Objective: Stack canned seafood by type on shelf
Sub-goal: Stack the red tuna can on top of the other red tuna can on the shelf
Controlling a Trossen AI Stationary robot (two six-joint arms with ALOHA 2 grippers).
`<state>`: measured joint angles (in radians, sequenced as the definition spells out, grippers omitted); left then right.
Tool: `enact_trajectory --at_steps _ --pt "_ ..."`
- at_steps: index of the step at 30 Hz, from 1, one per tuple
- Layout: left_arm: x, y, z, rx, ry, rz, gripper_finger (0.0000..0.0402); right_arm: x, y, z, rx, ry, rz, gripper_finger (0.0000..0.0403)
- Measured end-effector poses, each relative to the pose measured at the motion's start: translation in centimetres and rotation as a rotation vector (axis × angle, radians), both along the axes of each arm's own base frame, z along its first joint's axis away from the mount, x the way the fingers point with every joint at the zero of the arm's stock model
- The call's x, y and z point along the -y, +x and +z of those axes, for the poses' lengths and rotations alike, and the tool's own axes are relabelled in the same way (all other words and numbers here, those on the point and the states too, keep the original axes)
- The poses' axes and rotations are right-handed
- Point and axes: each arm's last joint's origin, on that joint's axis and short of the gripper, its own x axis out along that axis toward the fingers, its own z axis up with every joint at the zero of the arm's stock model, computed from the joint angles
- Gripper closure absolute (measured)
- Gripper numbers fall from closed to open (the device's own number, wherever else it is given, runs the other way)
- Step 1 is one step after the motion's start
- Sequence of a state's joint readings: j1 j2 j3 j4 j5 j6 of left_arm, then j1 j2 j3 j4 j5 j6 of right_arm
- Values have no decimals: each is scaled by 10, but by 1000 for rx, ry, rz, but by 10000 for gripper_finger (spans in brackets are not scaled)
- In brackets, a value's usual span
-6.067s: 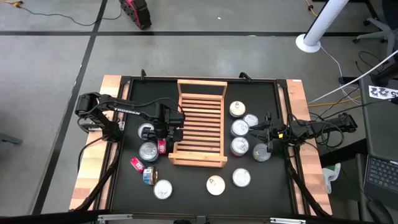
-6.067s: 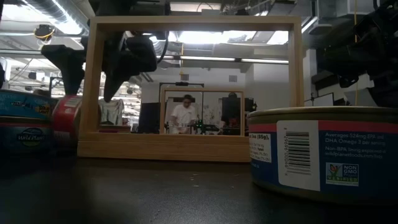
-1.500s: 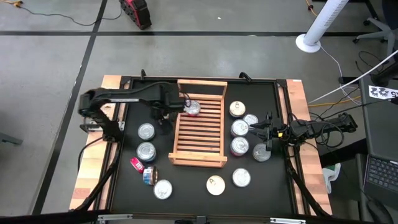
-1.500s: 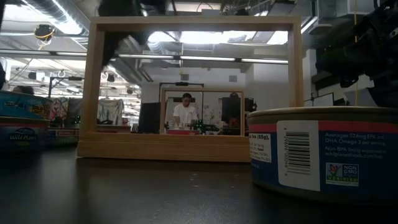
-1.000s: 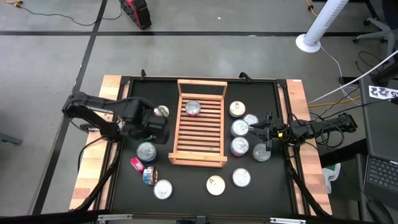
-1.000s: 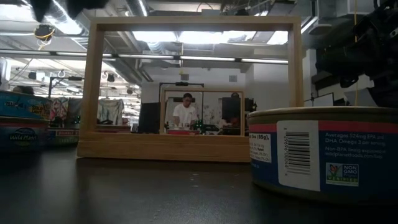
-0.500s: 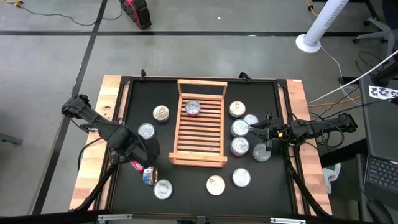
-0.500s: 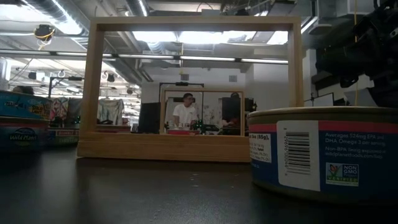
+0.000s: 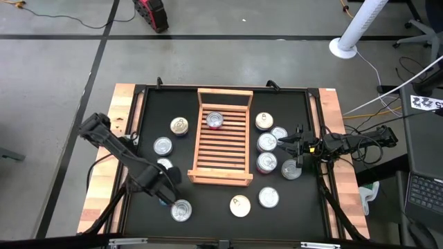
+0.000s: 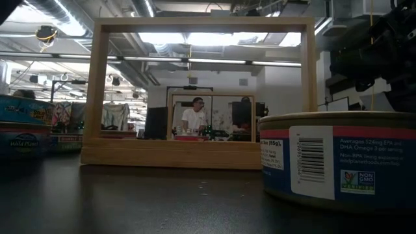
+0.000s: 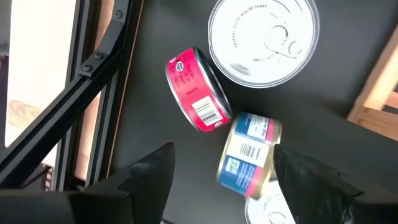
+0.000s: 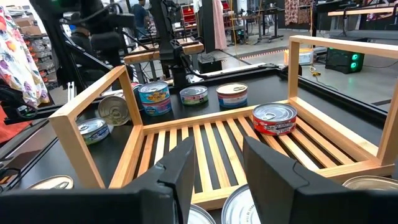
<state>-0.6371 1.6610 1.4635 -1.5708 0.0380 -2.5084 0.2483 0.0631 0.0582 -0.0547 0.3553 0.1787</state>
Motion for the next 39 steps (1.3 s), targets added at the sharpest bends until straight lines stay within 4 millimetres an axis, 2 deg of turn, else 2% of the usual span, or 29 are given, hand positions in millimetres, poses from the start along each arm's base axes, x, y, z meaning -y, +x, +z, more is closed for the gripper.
enact_trajectory --at_steps 9,16,23,39 --pt "13 10 -26 -91 39 -8 137 0 0 0 0 0 0 267" --pt "10 3 -54 -164 32 11 137 0 0 0 0 0 0 267" --pt "4 5 -78 -130 19 28 137 0 0 0 0 0 1 267" --pt "-6 -9 -104 -193 60 8 137 0 0 0 -1 0 0 267"
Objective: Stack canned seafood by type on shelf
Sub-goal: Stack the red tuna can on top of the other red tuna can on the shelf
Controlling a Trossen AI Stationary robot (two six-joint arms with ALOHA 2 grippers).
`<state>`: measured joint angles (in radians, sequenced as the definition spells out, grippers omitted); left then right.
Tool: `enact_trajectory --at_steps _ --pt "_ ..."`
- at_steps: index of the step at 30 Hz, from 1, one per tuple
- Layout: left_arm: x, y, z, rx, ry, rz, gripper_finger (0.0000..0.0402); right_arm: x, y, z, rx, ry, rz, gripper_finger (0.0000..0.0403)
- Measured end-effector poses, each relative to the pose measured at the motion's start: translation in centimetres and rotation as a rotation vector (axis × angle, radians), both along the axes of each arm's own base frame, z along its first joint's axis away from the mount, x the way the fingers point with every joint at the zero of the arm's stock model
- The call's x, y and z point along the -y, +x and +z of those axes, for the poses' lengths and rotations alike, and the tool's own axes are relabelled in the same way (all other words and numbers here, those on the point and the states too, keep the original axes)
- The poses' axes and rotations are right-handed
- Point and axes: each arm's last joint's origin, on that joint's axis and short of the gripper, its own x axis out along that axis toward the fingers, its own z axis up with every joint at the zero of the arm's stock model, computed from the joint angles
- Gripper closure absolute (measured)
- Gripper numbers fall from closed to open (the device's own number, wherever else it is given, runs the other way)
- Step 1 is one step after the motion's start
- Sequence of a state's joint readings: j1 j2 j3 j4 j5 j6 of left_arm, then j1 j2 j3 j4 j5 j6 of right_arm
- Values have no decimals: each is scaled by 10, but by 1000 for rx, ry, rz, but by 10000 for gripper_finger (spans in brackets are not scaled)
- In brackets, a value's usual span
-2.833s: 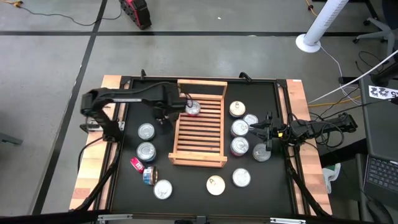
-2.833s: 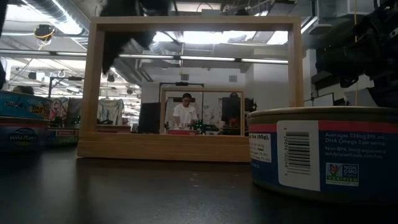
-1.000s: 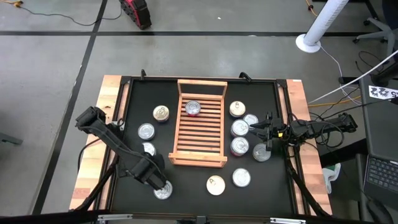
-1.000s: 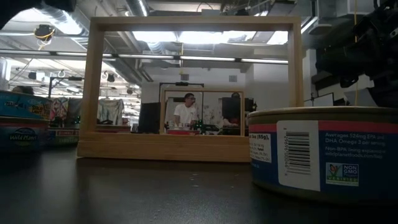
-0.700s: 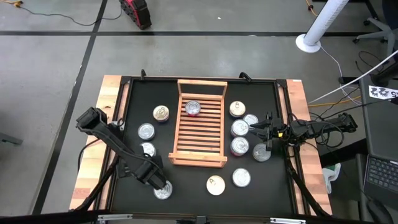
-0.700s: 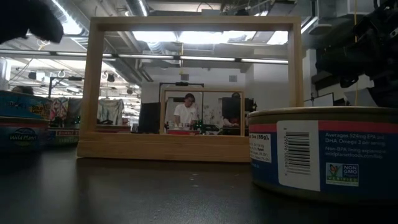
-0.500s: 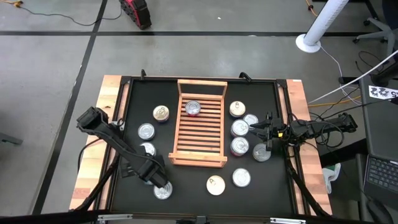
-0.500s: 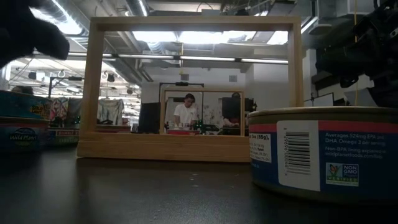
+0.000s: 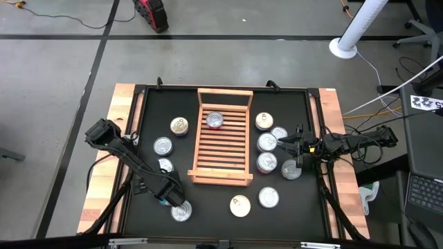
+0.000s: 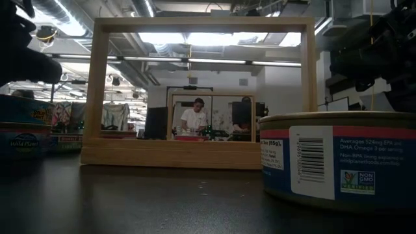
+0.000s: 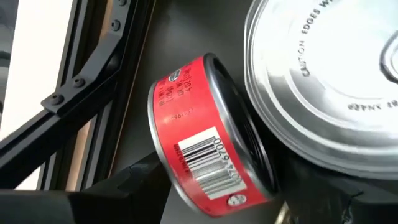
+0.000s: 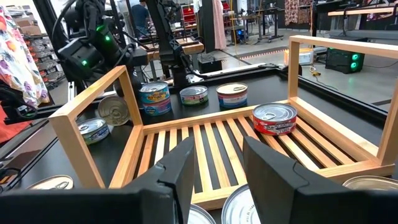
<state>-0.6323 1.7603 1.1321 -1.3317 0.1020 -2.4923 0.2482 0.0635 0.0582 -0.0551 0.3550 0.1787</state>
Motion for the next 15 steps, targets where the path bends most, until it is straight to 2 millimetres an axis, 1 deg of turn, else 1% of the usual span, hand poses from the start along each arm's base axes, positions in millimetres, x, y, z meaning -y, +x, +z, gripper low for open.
enact_trajectory --at_steps 5,9,12,15 --pt "-1 -4 -6 -16 0 -22 137 0 0 0 0 0 0 267" --pt "-1 -6 -7 -23 -2 -40 140 0 0 0 0 0 0 267" --pt "-1 -6 -7 -27 -7 -56 158 0 0 0 0 0 0 267" --pt "-1 -6 -7 -30 -15 -75 191 0 0 0 0 0 0 267"
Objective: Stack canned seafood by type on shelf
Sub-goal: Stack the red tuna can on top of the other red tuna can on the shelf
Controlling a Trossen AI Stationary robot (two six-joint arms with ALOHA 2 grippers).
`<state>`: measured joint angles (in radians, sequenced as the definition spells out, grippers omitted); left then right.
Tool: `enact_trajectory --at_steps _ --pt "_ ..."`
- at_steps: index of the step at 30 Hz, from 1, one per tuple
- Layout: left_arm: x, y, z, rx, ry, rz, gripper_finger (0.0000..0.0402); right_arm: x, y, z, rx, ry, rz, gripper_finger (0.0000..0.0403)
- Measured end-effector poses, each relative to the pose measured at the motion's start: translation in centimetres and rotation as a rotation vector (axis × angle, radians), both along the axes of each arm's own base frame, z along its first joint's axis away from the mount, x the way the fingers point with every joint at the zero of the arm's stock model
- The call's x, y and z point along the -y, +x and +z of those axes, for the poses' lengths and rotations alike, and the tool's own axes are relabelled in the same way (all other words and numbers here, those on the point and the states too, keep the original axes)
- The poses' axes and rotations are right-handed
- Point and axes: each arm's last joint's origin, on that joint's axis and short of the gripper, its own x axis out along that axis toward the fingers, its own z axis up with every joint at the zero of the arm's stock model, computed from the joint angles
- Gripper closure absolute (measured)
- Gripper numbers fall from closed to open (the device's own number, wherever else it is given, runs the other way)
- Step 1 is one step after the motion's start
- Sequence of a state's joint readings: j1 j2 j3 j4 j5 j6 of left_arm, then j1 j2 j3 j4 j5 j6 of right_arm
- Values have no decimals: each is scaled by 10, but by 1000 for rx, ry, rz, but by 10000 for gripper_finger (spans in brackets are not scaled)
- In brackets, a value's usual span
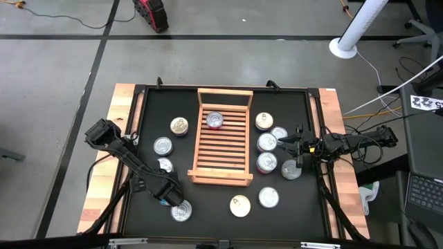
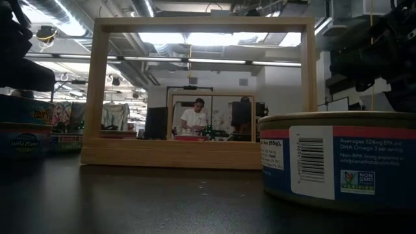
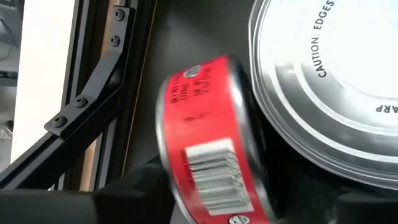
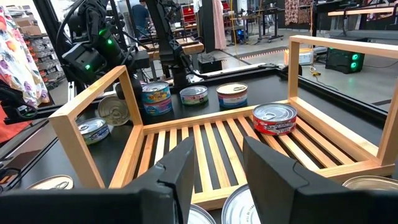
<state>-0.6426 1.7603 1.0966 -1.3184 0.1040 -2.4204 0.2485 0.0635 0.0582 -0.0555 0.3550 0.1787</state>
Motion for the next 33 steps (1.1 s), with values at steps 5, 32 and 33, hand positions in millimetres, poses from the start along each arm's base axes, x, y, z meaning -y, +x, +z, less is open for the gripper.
enact_trajectory --at_steps 5,32,33 --pt "0 0 0 -8 -19 -45 260 0 0 0 0 0 0 267" --pt "-12 1 129 280 -104 -297 271 0 0 0 0 0 0 267" --pt "-15 2 133 311 -72 -305 271 0 0 0 0 0 0 267"
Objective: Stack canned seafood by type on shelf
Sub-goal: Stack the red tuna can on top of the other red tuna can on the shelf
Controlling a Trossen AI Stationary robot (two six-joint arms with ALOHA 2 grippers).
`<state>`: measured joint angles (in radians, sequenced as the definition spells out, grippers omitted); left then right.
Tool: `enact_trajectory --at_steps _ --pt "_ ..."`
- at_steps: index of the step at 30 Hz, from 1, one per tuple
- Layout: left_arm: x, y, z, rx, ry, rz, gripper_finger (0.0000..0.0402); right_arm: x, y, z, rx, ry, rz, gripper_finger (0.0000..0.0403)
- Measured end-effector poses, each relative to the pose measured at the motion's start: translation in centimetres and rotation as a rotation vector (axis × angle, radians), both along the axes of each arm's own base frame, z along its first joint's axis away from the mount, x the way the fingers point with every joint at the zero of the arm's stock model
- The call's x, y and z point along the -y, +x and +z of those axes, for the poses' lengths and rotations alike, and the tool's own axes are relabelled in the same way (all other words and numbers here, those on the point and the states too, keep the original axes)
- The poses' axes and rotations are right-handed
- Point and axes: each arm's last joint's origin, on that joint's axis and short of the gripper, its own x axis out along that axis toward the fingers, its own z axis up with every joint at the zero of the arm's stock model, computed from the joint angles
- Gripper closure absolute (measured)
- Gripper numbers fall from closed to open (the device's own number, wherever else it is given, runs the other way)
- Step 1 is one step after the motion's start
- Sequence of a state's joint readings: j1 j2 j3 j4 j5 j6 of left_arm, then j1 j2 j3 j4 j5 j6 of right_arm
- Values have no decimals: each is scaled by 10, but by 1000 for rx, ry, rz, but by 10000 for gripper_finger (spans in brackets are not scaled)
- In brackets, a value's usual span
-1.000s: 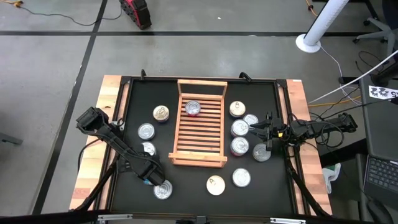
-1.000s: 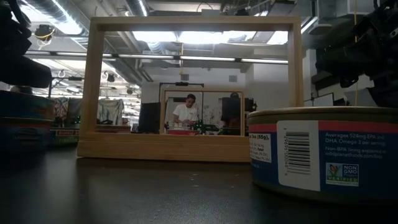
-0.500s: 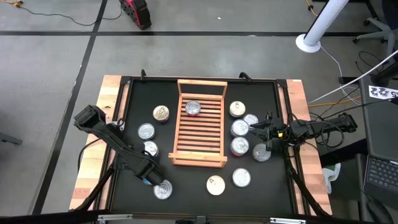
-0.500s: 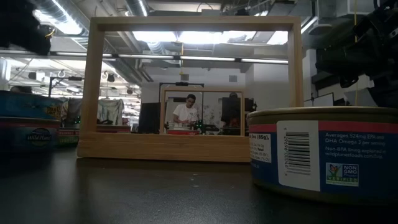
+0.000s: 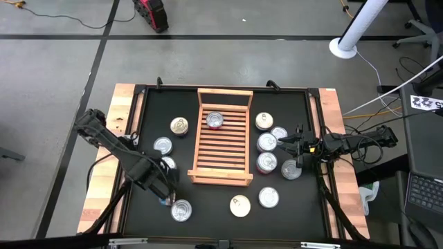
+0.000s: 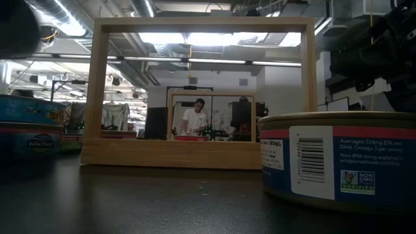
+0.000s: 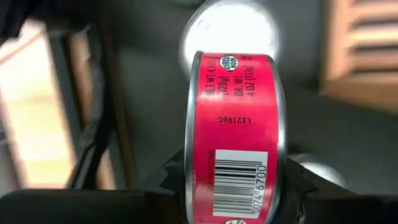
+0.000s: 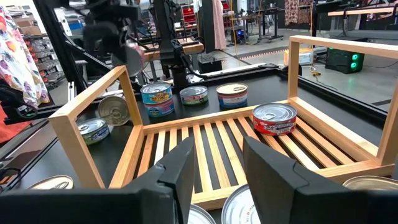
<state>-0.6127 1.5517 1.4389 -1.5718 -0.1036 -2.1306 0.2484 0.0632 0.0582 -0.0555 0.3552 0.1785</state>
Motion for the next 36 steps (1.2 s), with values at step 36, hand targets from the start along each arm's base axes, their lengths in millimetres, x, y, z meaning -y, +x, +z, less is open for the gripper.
enact_trajectory --at_steps 36 --pt "-250 127 -16 -23 497 -1012 269 0 0 0 0 0 -1 267"
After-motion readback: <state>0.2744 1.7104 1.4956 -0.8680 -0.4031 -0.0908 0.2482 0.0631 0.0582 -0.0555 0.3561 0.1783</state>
